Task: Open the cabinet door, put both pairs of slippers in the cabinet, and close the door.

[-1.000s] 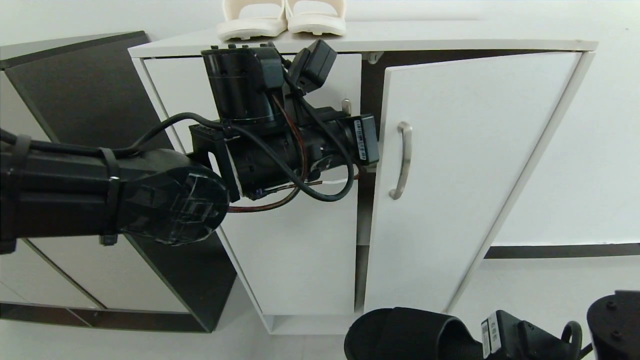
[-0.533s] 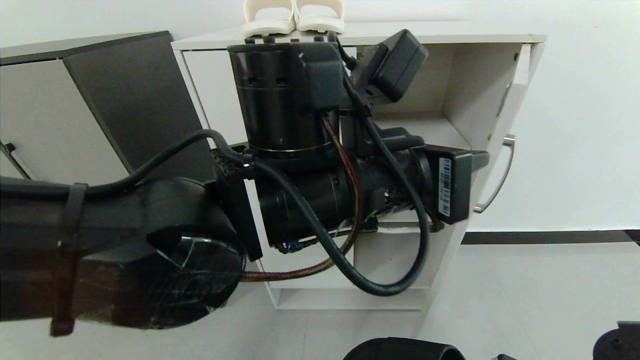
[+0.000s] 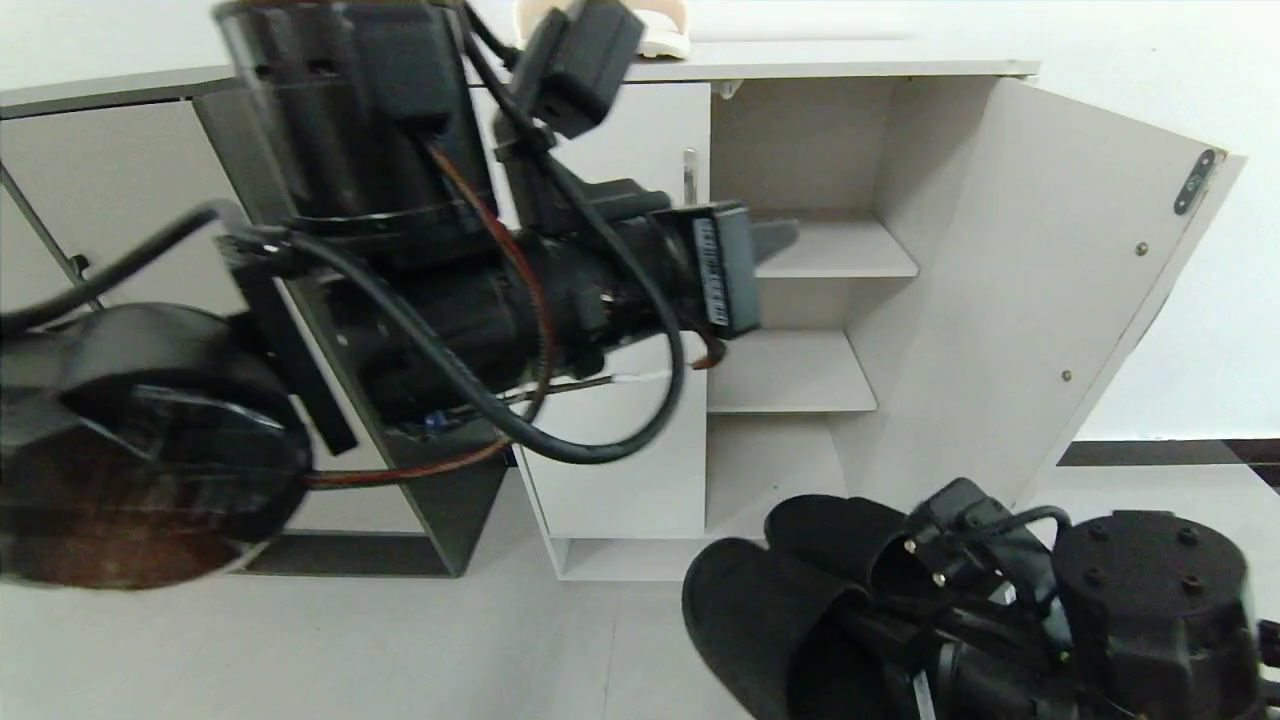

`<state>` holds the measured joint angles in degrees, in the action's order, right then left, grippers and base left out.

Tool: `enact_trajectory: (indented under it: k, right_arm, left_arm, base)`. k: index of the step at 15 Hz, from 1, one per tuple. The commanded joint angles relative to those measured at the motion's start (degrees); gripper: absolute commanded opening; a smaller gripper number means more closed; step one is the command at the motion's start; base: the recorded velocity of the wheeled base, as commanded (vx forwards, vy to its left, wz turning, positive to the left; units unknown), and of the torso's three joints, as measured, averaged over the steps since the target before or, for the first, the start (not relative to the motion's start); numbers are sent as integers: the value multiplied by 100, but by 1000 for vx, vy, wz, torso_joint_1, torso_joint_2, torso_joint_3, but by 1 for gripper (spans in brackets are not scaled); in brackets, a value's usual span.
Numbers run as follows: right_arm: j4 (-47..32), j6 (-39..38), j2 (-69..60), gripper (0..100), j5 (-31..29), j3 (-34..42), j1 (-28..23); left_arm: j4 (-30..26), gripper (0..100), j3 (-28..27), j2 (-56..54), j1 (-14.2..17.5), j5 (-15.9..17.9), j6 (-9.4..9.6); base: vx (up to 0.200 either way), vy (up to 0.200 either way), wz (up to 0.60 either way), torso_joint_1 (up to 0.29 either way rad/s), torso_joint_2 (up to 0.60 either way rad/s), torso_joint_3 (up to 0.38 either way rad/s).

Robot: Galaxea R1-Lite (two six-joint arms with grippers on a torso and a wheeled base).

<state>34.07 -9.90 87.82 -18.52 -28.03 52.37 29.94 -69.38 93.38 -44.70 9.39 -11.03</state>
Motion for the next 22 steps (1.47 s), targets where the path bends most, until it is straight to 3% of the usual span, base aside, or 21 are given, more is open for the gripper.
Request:
enact_trajectory:
  k: [1, 2, 3, 4, 5, 6, 7, 10, 11, 12, 13, 16, 17, 20, 22]
  right_arm:
    - [152, -258, 842, 0, -820, -467, -131]
    - [451, -258, 1123, 0, -1383, -634, -245]
    - [601, -258, 1237, 0, -1532, -704, -280]
    - [873, -249, 1431, 0, -1638, -775, -394]
    - [935, -249, 1484, 0, -1646, -783, -429]
    - [970, -241, 1545, 0, -1725, -792, -517]
    - [970, -232, 1598, 0, -1761, -783, -570]
    - [978, -214, 1633, 0, -1761, -801, -588]
    - [987, -214, 1659, 0, -1761, -801, -588]
    - [987, -214, 1659, 0, -1761, -783, -579]
    - [987, -214, 1668, 0, -1761, -783, -588]
    - [987, -214, 1738, 0, -1761, -792, -570]
    - [987, -214, 1747, 0, -1752, -801, -561]
    - [1277, -205, 1949, 0, -1769, -977, -544]
    - [1365, 23, 2055, 0, -1928, -1170, -526]
  left_arm:
    - [-1052, 0, 785, -1859, 577, -429, 163]
    - [-2185, 0, 1031, -2781, 893, -754, 198]
    - [-2625, 0, 1146, -3098, 1095, -868, 207]
    - [-3460, 0, 1524, -4003, 1746, -1220, 435]
    - [-3495, 0, 1787, -4416, 2062, -1475, 629]
    - [-3469, 0, 2279, -5163, 2502, -2029, 769]
    - [-3469, 0, 2675, -5734, 2871, -2266, 760]
    - [-3477, 0, 4398, -7492, 4576, -2231, 804]
    - [-3477, 0, 4934, -8028, 4839, -1932, 857]
    - [-3486, 0, 5382, -8468, 4848, -1536, 892]
    - [-3486, 0, 5716, -8723, 4848, -1387, 901]
    - [-2950, 0, 6938, -8951, 4716, -1238, 1121]
    - [-2985, 0, 6938, -9180, 4426, -991, 1147]
    - [-3003, 0, 6938, -9329, 4453, -833, 1358]
    - [-3003, 0, 6938, -9329, 4453, -851, 1341]
  base:
    - [0, 0, 0, 0, 0, 0]
    - [0, 0, 0, 0, 0, 0]
    - [0, 0, 0, 0, 0, 0]
    - [0, 0, 0, 0, 0, 0]
    - [0, 0, 0, 0, 0, 0]
    - [0, 0, 0, 0, 0, 0]
    - [0, 0, 0, 0, 0, 0]
    - [0, 0, 0, 0, 0, 0]
    - [0, 0, 0, 0, 0, 0]
    - [0, 0, 0, 0, 0, 0]
    - [0, 0, 0, 0, 0, 0]
    - [0, 0, 0, 0, 0, 0]
    - [0, 0, 0, 0, 0, 0]
    - [0, 0, 0, 0, 0, 0]
    - [0, 0, 0, 0, 0, 0]
